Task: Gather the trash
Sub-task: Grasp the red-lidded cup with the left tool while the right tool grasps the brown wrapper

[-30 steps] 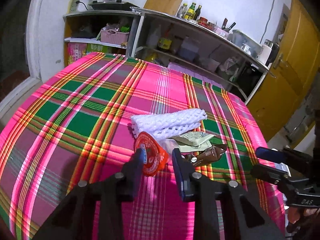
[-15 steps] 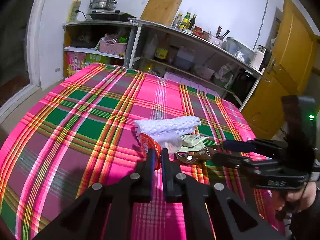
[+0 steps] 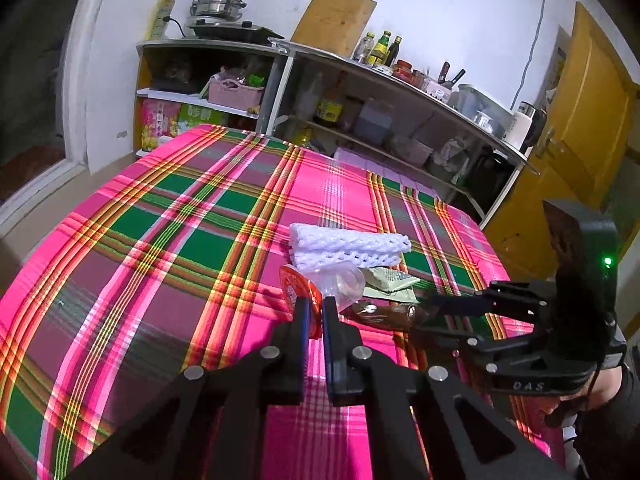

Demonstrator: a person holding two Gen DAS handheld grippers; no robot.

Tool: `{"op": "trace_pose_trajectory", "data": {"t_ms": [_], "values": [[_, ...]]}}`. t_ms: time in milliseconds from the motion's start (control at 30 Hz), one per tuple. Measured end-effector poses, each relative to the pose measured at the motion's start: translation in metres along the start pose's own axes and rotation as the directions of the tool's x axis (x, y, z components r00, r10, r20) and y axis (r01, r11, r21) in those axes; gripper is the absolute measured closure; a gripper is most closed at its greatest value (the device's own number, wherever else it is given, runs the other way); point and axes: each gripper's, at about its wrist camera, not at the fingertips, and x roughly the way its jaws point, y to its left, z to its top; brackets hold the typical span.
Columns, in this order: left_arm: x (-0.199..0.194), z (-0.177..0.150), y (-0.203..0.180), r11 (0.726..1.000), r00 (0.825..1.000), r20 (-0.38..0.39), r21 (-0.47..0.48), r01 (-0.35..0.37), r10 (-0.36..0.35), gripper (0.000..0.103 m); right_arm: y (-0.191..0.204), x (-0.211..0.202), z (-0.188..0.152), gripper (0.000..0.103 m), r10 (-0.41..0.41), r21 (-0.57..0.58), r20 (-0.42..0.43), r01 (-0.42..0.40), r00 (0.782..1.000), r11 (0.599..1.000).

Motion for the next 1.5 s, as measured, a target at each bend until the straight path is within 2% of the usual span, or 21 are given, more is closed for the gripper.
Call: {"op": "trace_pose_trajectory", "data": {"t_ms": [167,433,467,533,900,967,1000,1033,1200,1333,1367,1400,1433,1500], "values": [[-0.005,0.0,0.003,1.0,1.0,0.003,-0.003,-0.004,0.004,0.097,0.006,0.003,0.001,0.062,-0.031,-0.036,0.014,0.032,0.999,0.999],[-0.009,-0.002,0.009,1.0,1.0,0.004,-0.016,-0.012,0.012,0.097,0.009,0.013,0.003,0.062,-0.032,-0.076,0.003,0.032,0.999,0.997],[-0.009,-0.002,0.009,1.0,1.0,0.003,-0.016,-0.013,0.013,0.097,0.01,0.014,0.003,0.066,-0.028,-0.082,0.0,0.028,1.0,0.996],[-0.009,-0.003,0.009,1.0,1.0,0.002,-0.016,-0.013,0.013,0.097,0.011,0.014,0.002,0.1,-0.022,-0.081,-0.004,0.022,1.0,0.996],[-0.012,-0.004,0.011,1.0,1.0,0.006,-0.019,-0.018,0.018,0.097,0.012,-0.008,-0.001,0.1,0.005,-0.017,0.046,-0.004,0.999,1.0],[-0.014,-0.005,0.013,0.999,1.0,0.009,-0.025,-0.022,0.022,0.097,0.01,-0.012,0.004,0.087,0.028,0.015,0.066,-0.029,0.997,0.999],[-0.015,-0.006,0.014,0.999,1.0,0.011,-0.028,-0.023,0.023,0.097,0.009,-0.013,0.006,0.07,0.032,0.022,0.074,-0.034,0.997,0.999],[-0.016,-0.006,0.015,0.999,1.0,0.013,-0.031,-0.024,0.024,0.097,0.009,-0.013,0.008,0.063,0.037,0.029,0.08,-0.039,0.996,0.999],[-0.021,-0.007,0.021,0.999,0.999,0.022,-0.04,-0.029,0.03,0.097,0.015,0.002,0.022,0.063,0.029,0.018,0.069,-0.03,0.997,0.999],[-0.024,-0.007,0.026,0.998,0.999,0.026,-0.045,-0.033,0.034,0.097,0.019,0.024,0.029,0.063,0.04,0.018,0.028,-0.04,0.999,0.999],[-0.025,-0.008,0.026,0.998,0.999,0.025,-0.047,-0.033,0.035,0.097,0.021,0.027,0.029,0.066,0.04,0.014,0.02,-0.041,0.999,0.999],[-0.025,-0.009,0.028,0.998,0.999,0.024,-0.049,-0.033,0.035,0.097,0.022,0.03,0.029,0.08,0.038,0.01,0.012,-0.038,0.999,0.999],[-0.025,-0.009,0.028,0.998,0.999,0.024,-0.05,-0.033,0.034,0.097,0.023,0.031,0.029,0.085,0.03,0.007,0.01,-0.03,1.0,1.0],[-0.026,-0.009,0.028,0.998,0.999,0.022,-0.05,-0.033,0.034,0.097,0.024,0.03,0.028,0.086,0.032,0.012,0.015,-0.032,0.999,0.999]]}}
